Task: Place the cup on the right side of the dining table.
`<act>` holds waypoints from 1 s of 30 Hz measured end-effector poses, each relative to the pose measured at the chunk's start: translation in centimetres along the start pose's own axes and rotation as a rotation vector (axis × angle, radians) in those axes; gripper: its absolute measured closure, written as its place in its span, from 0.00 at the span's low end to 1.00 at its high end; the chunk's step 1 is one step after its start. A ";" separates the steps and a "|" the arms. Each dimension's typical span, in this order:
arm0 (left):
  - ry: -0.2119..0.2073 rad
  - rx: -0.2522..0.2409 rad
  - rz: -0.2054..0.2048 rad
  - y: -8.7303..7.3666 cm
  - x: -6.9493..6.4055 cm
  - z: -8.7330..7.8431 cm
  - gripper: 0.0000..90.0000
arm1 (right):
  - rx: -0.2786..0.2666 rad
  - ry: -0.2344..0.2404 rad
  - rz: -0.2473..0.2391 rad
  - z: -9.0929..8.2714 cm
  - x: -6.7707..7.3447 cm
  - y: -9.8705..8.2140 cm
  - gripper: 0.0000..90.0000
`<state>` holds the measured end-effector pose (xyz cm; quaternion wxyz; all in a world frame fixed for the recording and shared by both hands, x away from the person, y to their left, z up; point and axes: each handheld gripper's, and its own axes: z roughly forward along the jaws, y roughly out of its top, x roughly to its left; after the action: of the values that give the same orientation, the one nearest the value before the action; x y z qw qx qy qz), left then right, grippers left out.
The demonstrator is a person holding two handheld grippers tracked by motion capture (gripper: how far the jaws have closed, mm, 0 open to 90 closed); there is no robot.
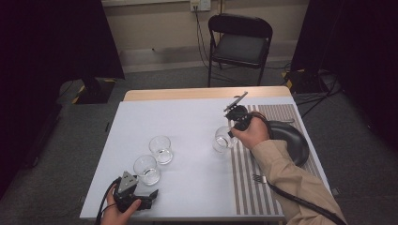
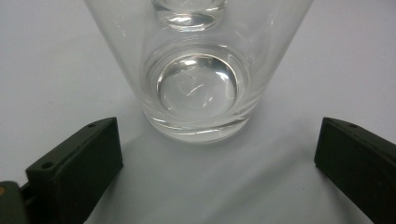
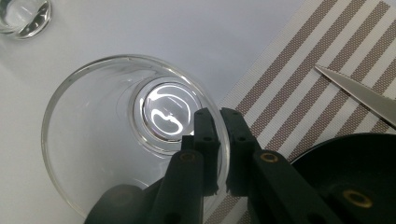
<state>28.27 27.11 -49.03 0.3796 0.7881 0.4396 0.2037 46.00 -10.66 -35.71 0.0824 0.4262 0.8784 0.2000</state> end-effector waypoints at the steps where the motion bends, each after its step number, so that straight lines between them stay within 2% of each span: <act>1: 0.000 0.000 0.000 0.0 0.0 0.0 0.00 | 0.001 -0.003 0.002 0.0 -0.2 0.0 0.96; 19: -0.001 0.000 0.000 0.0 0.0 0.0 0.00 | 0.003 -0.005 0.050 0.5 -2.3 -0.3 0.96; 30: 0.000 0.001 -0.001 0.0 0.0 0.0 0.00 | 0.002 -0.026 0.069 0.3 -3.4 -0.3 0.96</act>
<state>28.28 27.11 -49.02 0.3792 0.7883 0.4399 0.2032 47.96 -13.39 -36.23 0.0864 0.4589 0.8622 0.1962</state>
